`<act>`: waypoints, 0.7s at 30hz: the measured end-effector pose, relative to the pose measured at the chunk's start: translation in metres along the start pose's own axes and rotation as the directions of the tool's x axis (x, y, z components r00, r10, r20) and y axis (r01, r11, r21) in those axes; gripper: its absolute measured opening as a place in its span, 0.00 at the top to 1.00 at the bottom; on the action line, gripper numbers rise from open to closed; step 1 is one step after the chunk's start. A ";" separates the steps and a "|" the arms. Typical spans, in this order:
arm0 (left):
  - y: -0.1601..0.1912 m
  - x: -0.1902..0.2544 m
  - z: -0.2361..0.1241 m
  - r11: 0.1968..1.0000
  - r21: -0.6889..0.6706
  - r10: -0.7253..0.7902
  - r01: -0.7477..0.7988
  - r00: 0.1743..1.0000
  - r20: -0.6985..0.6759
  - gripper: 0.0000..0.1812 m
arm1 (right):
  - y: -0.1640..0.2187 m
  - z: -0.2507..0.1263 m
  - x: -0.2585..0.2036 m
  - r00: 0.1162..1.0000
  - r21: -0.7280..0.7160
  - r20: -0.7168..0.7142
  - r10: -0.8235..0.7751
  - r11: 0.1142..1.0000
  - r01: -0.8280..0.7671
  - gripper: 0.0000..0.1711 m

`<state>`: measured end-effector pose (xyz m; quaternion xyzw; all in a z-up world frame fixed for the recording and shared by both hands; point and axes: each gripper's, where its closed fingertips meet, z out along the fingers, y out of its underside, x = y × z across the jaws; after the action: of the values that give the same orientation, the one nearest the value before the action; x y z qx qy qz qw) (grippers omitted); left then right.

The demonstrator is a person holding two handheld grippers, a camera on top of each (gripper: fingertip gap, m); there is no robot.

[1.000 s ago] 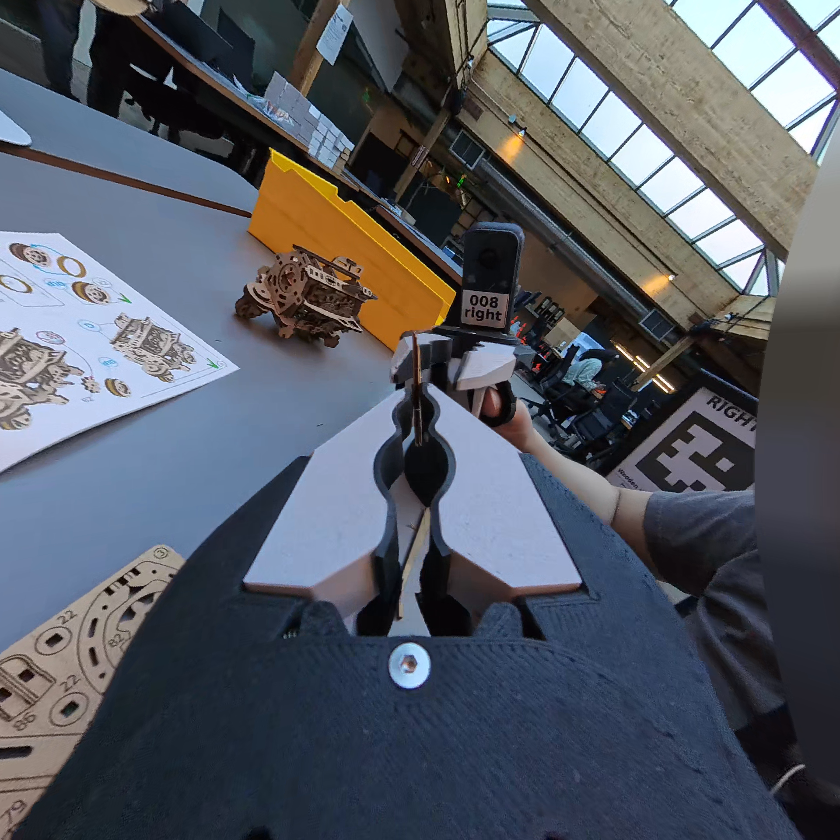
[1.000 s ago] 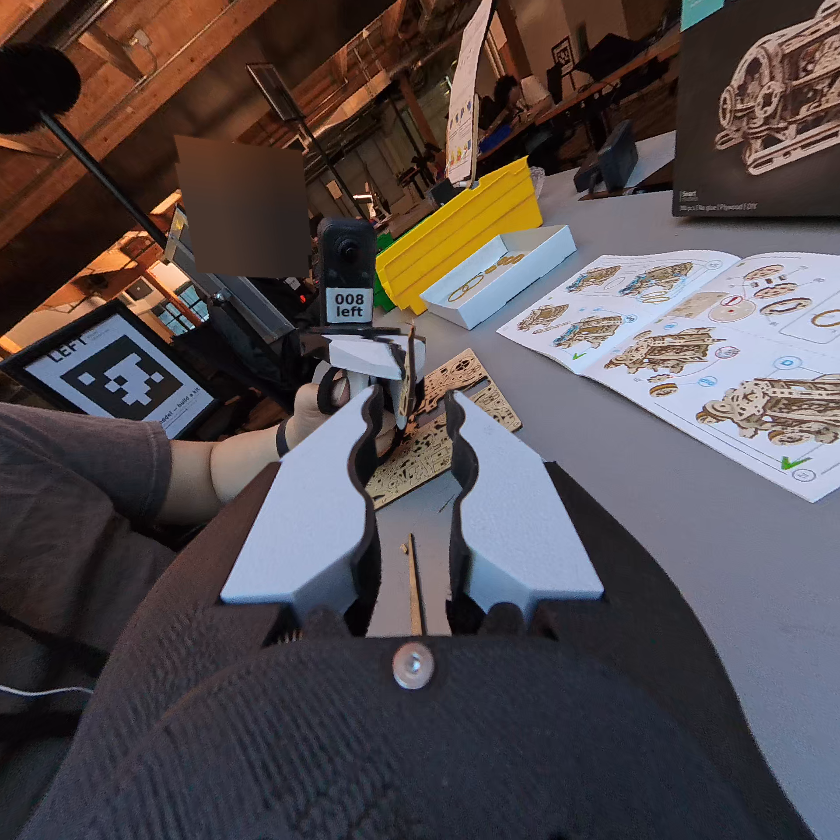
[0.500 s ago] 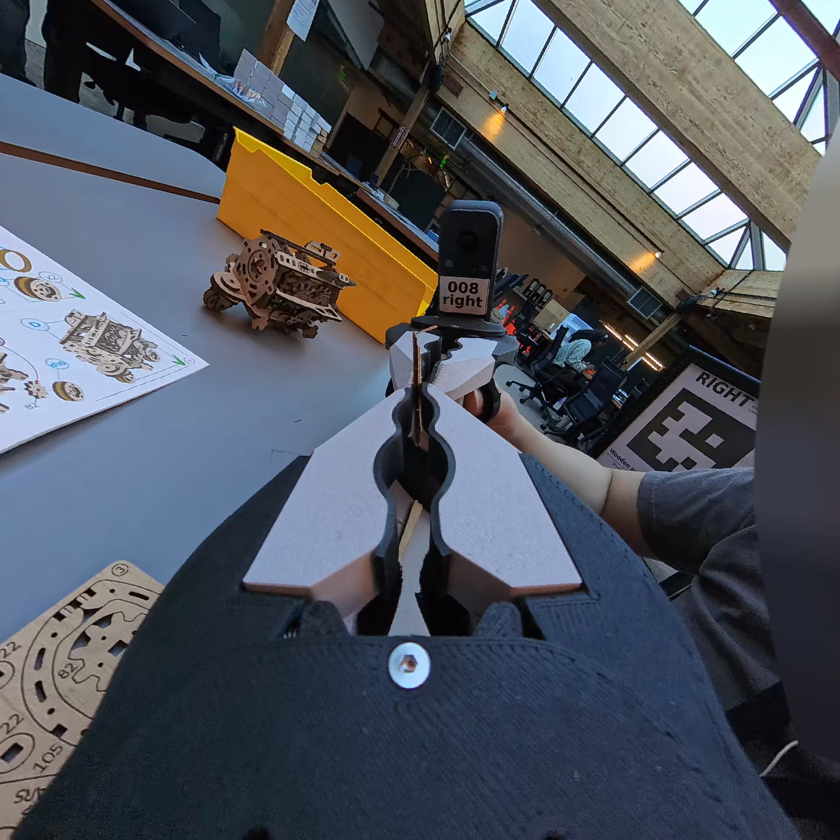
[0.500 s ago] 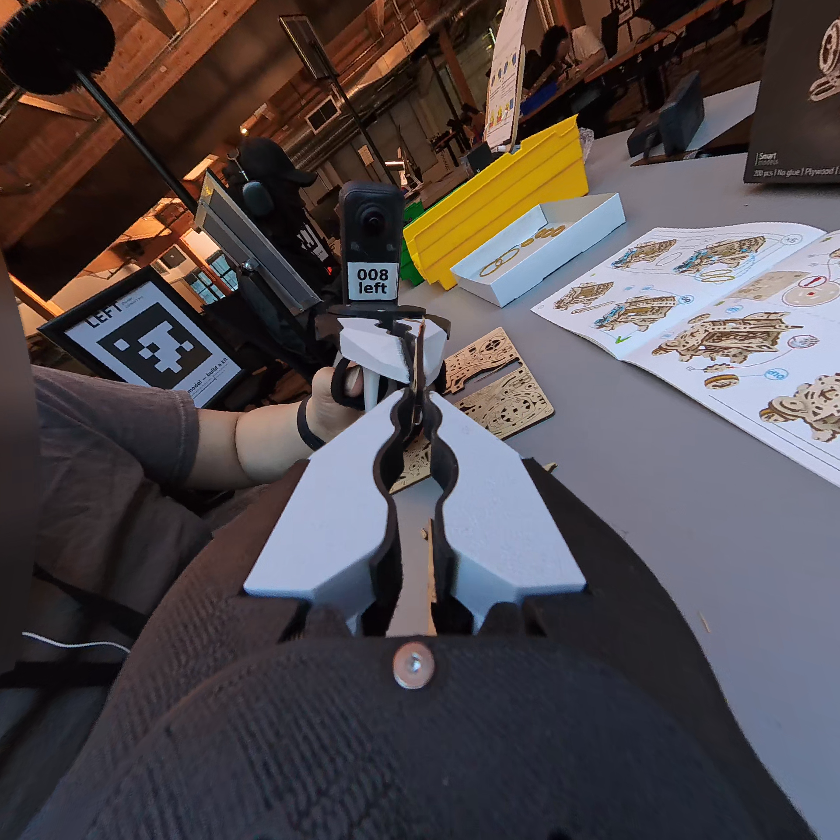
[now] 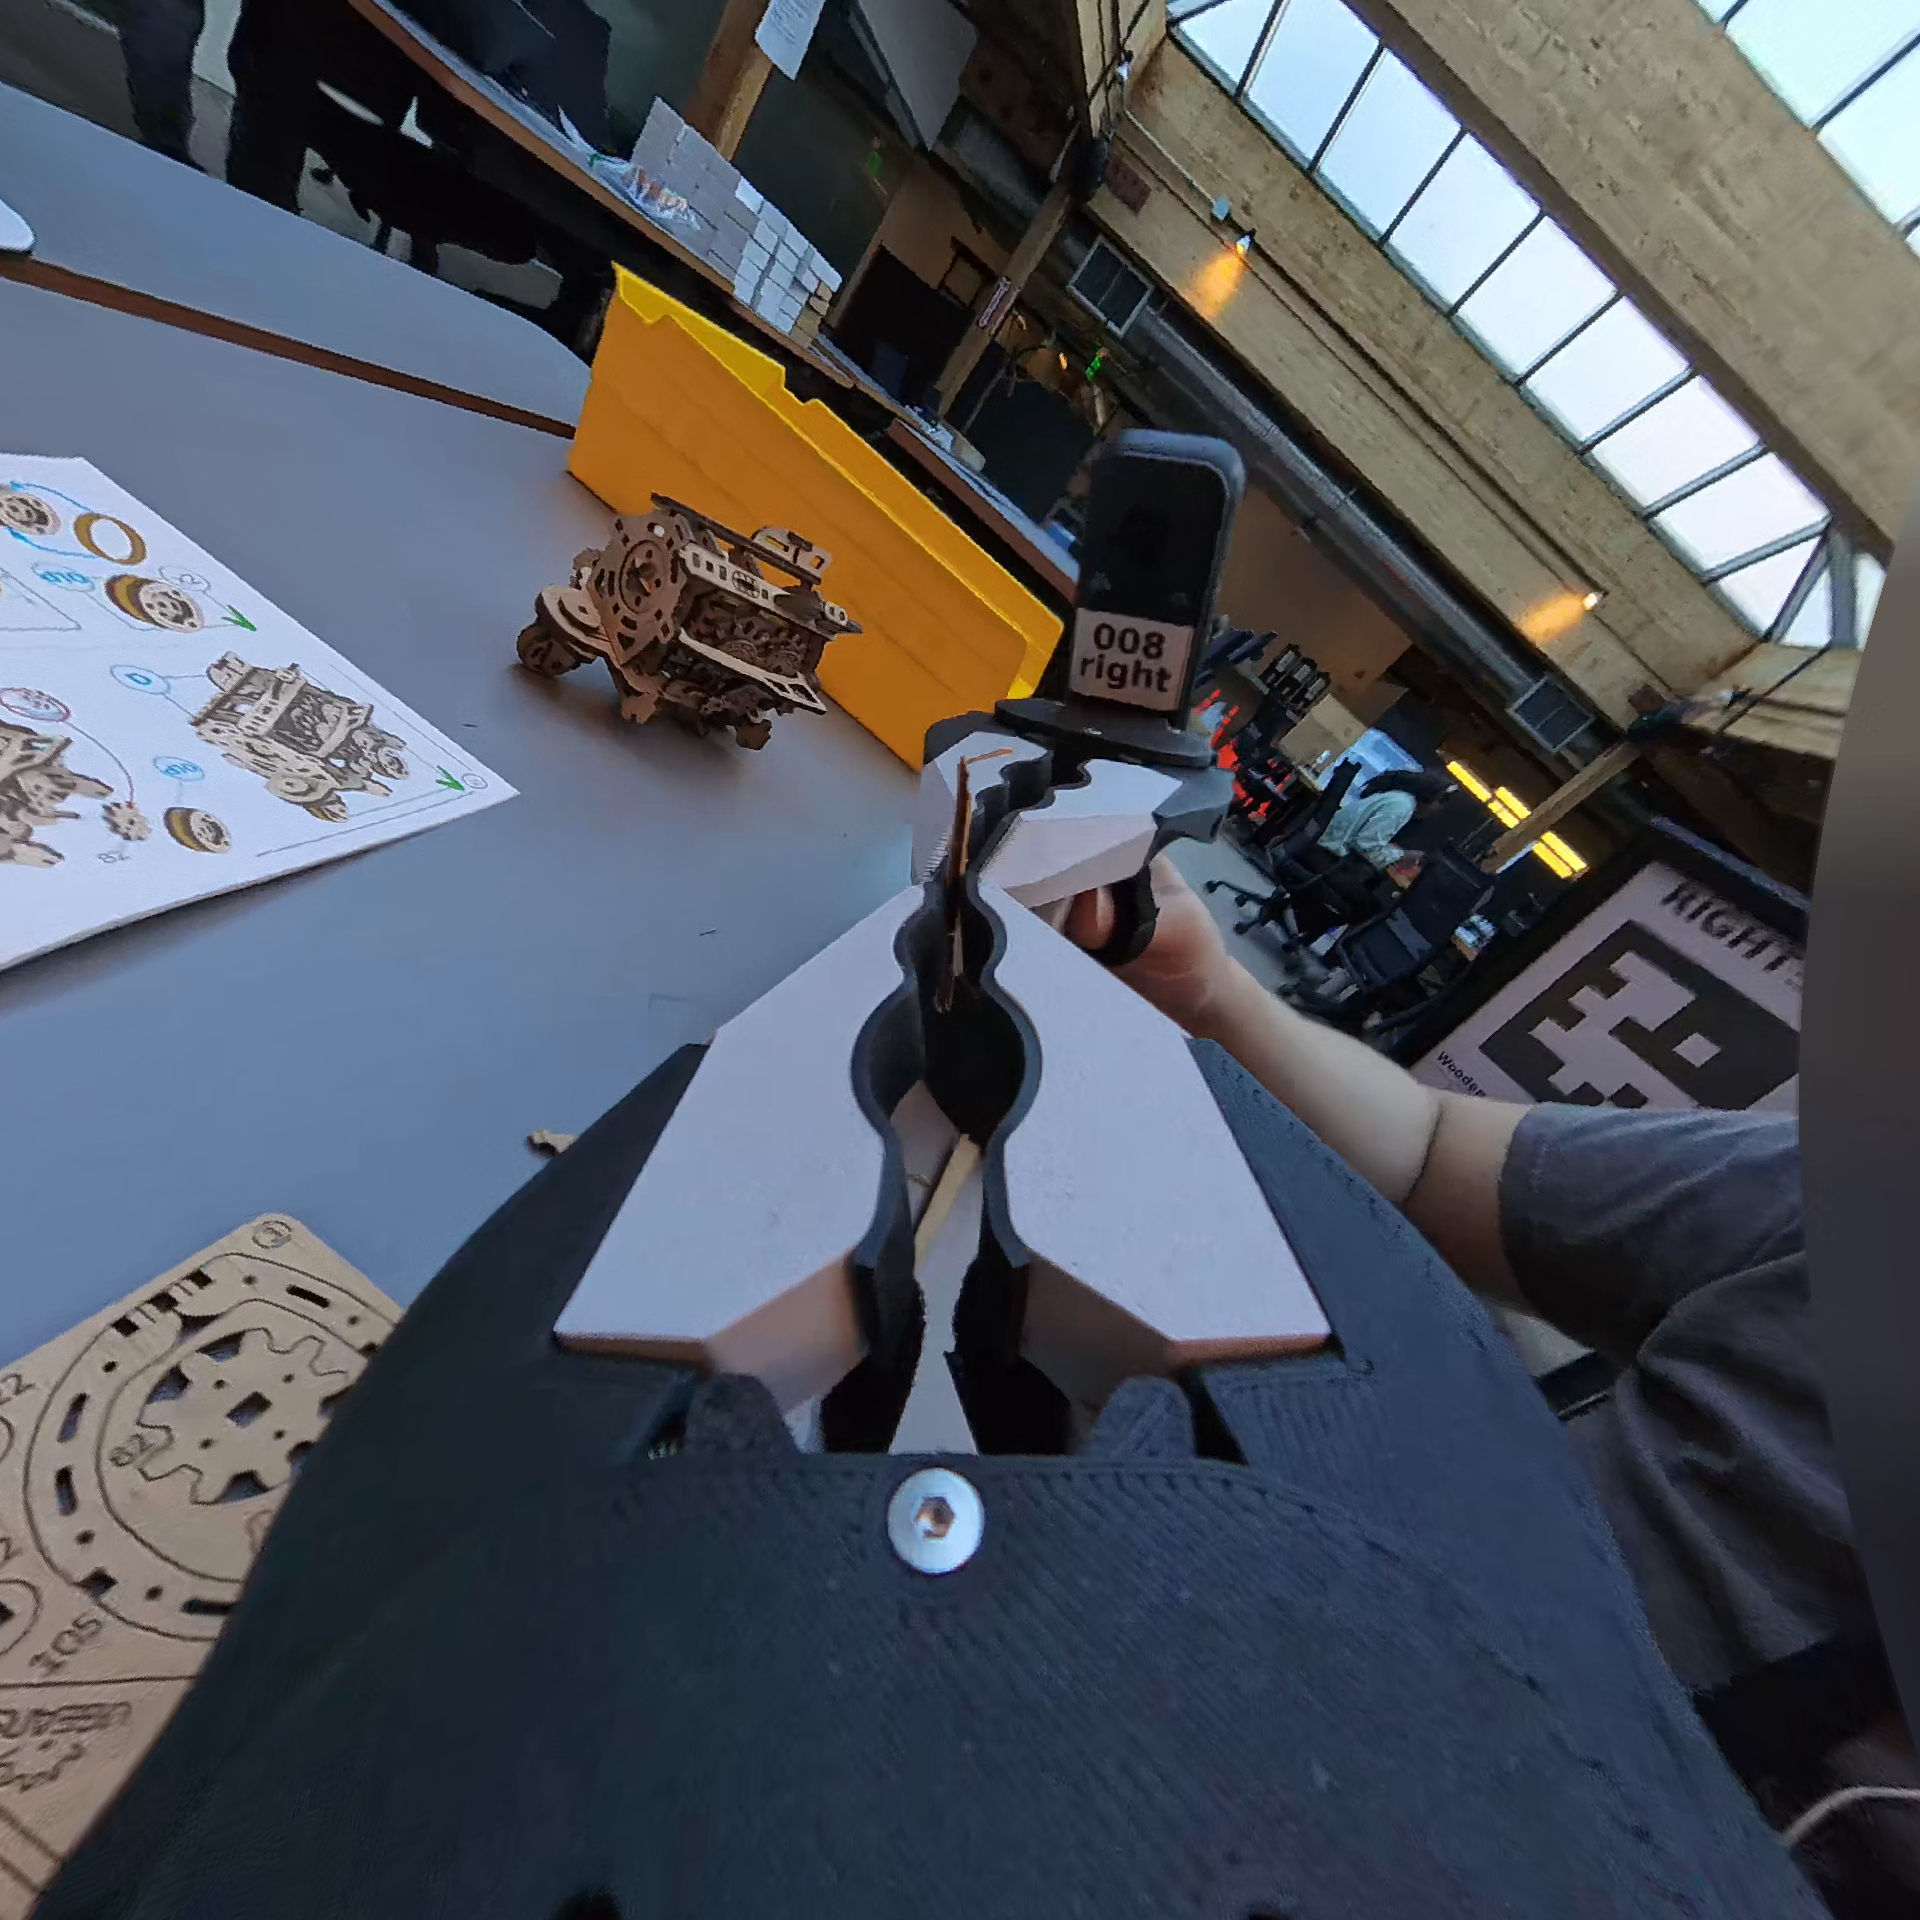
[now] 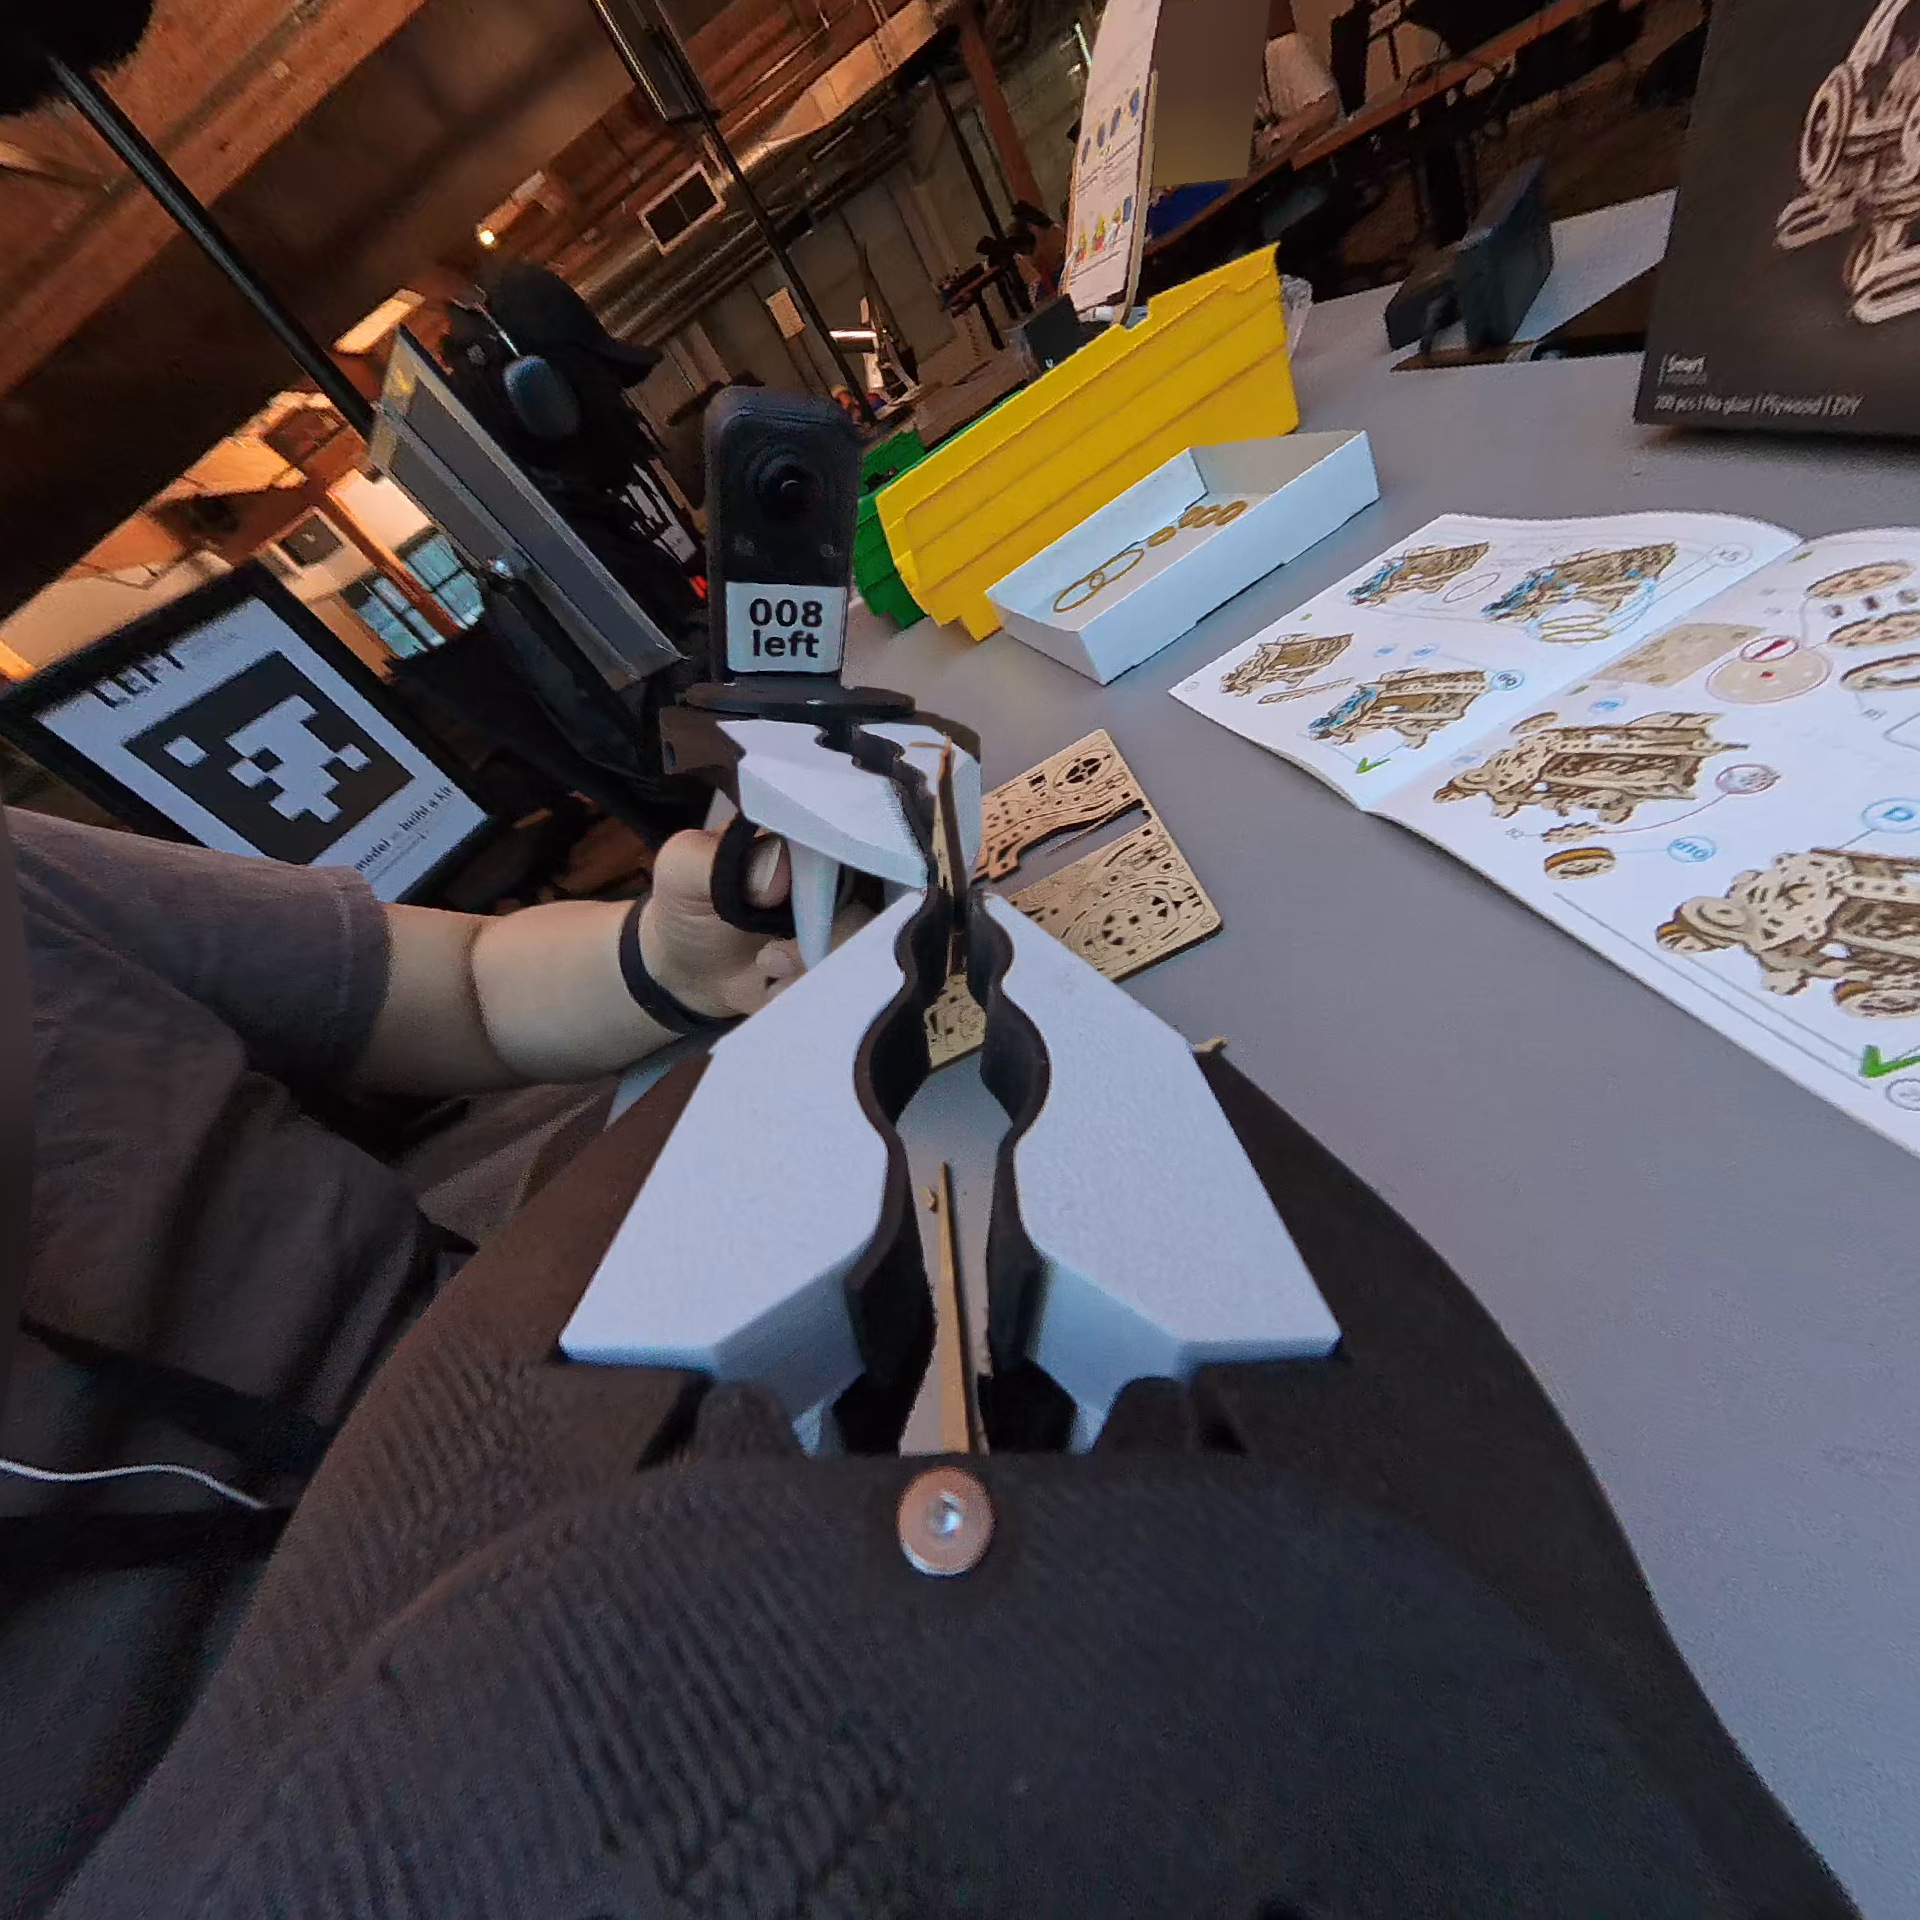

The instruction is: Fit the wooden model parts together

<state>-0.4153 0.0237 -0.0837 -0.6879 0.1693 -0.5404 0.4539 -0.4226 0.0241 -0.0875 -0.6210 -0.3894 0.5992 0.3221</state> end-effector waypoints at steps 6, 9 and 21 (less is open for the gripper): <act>-0.009 0.013 -0.003 0.967 0.025 -0.244 0.255 0.945 -0.220 1.00 | -0.010 -0.002 -0.015 0.883 -0.014 -0.135 -0.449 0.892 0.451 1.00; -0.011 0.023 -0.006 0.984 0.009 -0.170 0.178 0.950 -0.263 1.00 | -0.013 -0.002 -0.026 0.956 0.079 0.004 -0.295 0.953 0.293 0.99; -0.011 0.026 -0.006 0.998 0.024 -0.054 0.061 0.973 -0.224 1.00 | -0.018 -0.005 -0.031 0.918 0.085 0.342 0.203 0.966 -0.246 0.96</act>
<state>-0.4138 0.0081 -0.0590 -0.6204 0.1910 -0.6298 0.4265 -0.4186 0.0057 -0.0565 -0.5308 -0.3250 0.7511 0.2200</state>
